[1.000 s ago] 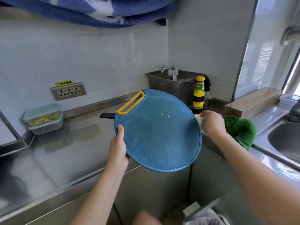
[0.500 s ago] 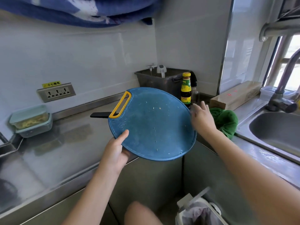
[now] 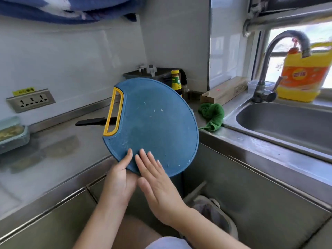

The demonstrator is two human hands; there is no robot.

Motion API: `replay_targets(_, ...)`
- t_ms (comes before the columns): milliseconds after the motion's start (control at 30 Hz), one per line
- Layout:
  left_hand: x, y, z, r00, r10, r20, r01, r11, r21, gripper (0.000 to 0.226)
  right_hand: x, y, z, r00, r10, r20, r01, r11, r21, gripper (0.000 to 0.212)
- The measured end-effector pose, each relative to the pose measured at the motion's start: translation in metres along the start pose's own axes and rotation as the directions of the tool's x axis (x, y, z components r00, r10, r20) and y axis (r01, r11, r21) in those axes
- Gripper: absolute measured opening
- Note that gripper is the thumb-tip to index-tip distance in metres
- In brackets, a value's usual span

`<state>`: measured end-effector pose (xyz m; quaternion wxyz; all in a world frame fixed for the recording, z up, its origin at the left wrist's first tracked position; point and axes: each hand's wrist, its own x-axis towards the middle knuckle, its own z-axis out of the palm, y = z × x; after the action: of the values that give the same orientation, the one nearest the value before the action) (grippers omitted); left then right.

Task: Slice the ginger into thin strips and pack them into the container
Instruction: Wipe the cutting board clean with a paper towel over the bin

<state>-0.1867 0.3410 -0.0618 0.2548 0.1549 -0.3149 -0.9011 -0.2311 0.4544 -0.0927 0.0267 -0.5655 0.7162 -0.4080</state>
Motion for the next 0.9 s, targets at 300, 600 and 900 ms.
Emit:
replay_targets(300, -0.009, -0.026, -0.004, 0.997, 0.076, 0.018, -0.076, 0.997, 0.031, 0.04, -0.046, 0.065, 0.024, 0.978, 0.182, -0.099, -0.187, 0.982, -0.04, 0.058)
replay_targets(600, -0.02, -0.042, -0.015, 0.988, 0.156, 0.003, -0.156, 0.984, 0.087, 0.043, -0.086, 0.115, 0.028, 0.682, 0.709, -0.177, -0.631, 0.693, 0.349, 0.053)
replay_targets(900, -0.027, -0.041, -0.016, 0.995, 0.1, 0.029, -0.101, 0.992, 0.072, 0.041, -0.009, 0.035, 0.018, 0.99, 0.044, -0.136, -0.043, 0.999, 0.005, 0.057)
